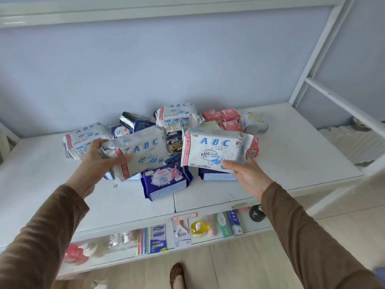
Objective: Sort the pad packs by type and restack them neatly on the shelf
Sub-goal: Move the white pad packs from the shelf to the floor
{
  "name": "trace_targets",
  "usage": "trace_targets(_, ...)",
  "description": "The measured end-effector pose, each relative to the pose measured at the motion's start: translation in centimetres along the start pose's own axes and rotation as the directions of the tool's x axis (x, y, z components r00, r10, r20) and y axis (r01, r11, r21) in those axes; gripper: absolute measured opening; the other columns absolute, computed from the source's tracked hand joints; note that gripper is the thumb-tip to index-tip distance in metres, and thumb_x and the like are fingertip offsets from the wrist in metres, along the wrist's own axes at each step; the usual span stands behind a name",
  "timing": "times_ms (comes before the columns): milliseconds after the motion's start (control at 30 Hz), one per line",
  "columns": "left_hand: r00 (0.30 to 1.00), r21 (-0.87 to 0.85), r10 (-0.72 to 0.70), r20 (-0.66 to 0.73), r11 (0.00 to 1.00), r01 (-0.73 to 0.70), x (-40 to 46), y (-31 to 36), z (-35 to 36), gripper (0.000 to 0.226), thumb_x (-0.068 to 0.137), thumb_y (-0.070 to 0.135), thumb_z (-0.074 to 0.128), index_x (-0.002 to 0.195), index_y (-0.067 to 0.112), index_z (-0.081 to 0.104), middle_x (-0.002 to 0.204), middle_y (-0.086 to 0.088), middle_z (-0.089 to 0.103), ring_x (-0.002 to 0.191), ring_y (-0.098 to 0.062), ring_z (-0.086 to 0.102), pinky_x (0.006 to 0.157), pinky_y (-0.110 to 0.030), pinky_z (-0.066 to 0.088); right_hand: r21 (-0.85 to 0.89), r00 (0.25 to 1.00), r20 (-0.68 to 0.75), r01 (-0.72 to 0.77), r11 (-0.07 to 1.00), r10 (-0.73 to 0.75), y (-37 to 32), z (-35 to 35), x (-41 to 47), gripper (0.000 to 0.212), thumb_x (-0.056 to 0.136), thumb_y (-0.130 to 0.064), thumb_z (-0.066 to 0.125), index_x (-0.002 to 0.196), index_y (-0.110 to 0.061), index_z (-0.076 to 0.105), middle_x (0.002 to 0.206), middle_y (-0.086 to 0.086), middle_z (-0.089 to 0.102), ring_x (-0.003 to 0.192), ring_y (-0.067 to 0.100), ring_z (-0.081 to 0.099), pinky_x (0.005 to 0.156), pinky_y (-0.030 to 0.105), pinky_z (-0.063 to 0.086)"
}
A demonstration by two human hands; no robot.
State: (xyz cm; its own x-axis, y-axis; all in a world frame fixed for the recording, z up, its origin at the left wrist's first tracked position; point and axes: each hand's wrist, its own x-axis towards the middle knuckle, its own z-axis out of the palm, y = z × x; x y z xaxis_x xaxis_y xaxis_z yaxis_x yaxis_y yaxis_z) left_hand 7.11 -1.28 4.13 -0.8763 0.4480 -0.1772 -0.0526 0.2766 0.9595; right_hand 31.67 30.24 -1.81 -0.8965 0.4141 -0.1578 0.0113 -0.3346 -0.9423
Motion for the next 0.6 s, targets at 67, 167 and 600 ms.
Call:
trace_targets(67, 0.999, -0.041, 0.037, -0.023, 0.998, -0.038, -2.8, -0.3, 1.3, 0.079, 0.057, 0.017, 0.086, 0.124, 0.018, 0.044, 0.113, -0.02, 0.065, 0.087, -0.04, 0.069, 0.056, -0.041, 0.053, -0.01, 1.0, 0.027, 0.003, 1.0, -0.003, 0.4, -0.7, -2.7, 0.08, 0.078, -0.001, 0.076, 0.148, -0.018, 0.039, 0.139, 0.004, 0.062, 0.128, 0.023, 0.058, 0.106, 0.036, 0.046)
trace_targets(167, 0.996, -0.073, 0.073, -0.047, 0.994, -0.076, -7.7, -1.4, 2.9, 0.071, 0.058, 0.016, 0.085, 0.117, 0.02, 0.045, 0.107, -0.014, 0.07, 0.079, -0.035, 0.072, 0.045, -0.036, 0.053, -0.009, 0.999, 0.037, -0.021, 1.0, 0.021, 1.3, -1.7, -7.0, 0.075, 0.083, 0.008, 0.068, 0.148, -0.015, 0.037, 0.14, 0.008, 0.06, 0.129, 0.027, 0.058, 0.111, 0.047, 0.042)
trace_targets(600, 0.984, 0.023, -0.095, -0.149, 0.995, 0.1, -23.7, -11.4, -1.7, 0.062, 0.058, 0.024, 0.092, 0.107, 0.033, 0.055, 0.098, -0.001, 0.073, 0.073, -0.023, 0.072, 0.052, -0.04, 0.056, -0.17, 0.911, 0.303, -0.239, 0.956, 0.282, 8.8, 1.9, -17.6, 0.077, 0.077, -0.004, 0.077, 0.145, -0.02, 0.043, 0.137, 0.005, 0.063, 0.127, 0.025, 0.059, 0.103, 0.04, 0.049)
